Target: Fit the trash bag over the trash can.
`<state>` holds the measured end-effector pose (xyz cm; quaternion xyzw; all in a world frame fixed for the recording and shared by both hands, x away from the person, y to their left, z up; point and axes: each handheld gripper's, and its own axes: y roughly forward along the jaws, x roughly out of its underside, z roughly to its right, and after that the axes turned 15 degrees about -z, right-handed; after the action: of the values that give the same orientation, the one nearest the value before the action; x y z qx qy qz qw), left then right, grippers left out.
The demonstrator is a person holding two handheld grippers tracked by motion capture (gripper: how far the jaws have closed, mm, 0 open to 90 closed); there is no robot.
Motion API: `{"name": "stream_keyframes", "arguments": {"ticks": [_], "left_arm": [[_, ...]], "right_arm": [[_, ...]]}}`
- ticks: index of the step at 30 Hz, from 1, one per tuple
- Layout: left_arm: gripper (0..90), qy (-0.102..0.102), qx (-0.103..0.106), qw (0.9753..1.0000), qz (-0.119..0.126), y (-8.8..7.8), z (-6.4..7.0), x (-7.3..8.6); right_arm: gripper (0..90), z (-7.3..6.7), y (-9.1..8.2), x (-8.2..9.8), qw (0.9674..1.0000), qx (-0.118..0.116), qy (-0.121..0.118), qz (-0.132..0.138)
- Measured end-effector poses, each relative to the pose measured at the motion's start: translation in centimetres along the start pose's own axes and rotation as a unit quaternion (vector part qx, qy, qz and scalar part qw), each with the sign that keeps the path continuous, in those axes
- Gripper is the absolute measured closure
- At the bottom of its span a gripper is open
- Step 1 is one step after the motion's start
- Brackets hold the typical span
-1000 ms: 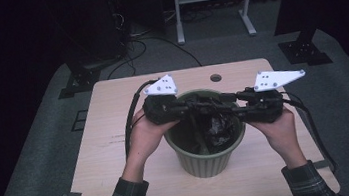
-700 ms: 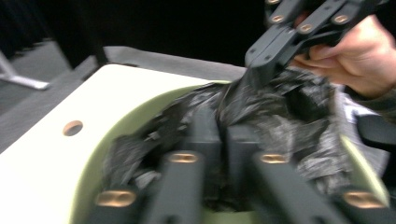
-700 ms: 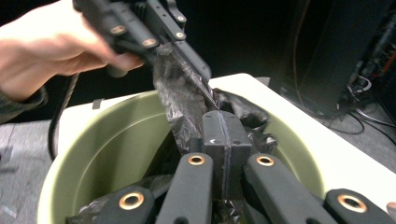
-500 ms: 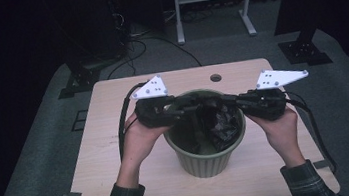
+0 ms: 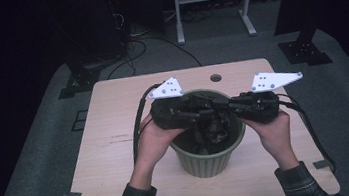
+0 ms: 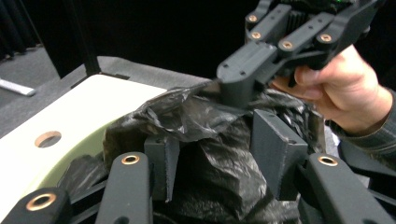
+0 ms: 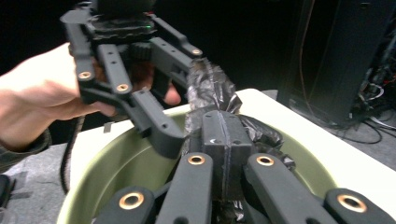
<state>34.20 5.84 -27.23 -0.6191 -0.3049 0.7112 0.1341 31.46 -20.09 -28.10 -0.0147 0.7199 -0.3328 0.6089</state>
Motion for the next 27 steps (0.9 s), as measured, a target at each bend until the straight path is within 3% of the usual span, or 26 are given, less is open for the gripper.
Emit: {"name": "stream_keyframes", "arguments": {"ticks": [5, 11, 15, 18, 24, 27], "left_arm": [[61.1, 0.001, 0.013, 0.9999, 0.006, -0.2, -0.2, 0.0], [61.1, -0.003, 0.017, 0.9998, 0.013, -0.4, -0.3, 0.2], [75.0, -0.004, 0.013, 0.9998, 0.012, -0.6, -0.4, 0.3], [89.7, 0.003, 0.006, 1.0, 0.007, -0.8, -0.4, 0.3], [89.7, 0.0, -0.024, 0.9991, -0.034, -1.5, -0.8, 1.3], [89.7, -0.004, -0.036, 0.9985, -0.041, -2.3, -1.3, 1.9]], "right_arm": [[90.0, -0.1, -0.2, 0.1, 1.0, -0.008, -0.004, 0.001], [90.0, -0.3, 0.2, 0.2, 0.9999, -0.009, -0.008, -0.007], [90.0, -0.4, 0.4, 0.2, 0.9998, -0.015, -0.013, -0.004], [90.0, -0.5, 0.4, 0.2, 0.9998, -0.014, -0.014, -0.005], [90.0, 0.3, -0.5, 0.8, 0.9999, 0.01, -0.005, -0.005], [90.0, 0.9, -1.1, 1.5, 0.9998, 0.019, 0.006, -0.006]]}}
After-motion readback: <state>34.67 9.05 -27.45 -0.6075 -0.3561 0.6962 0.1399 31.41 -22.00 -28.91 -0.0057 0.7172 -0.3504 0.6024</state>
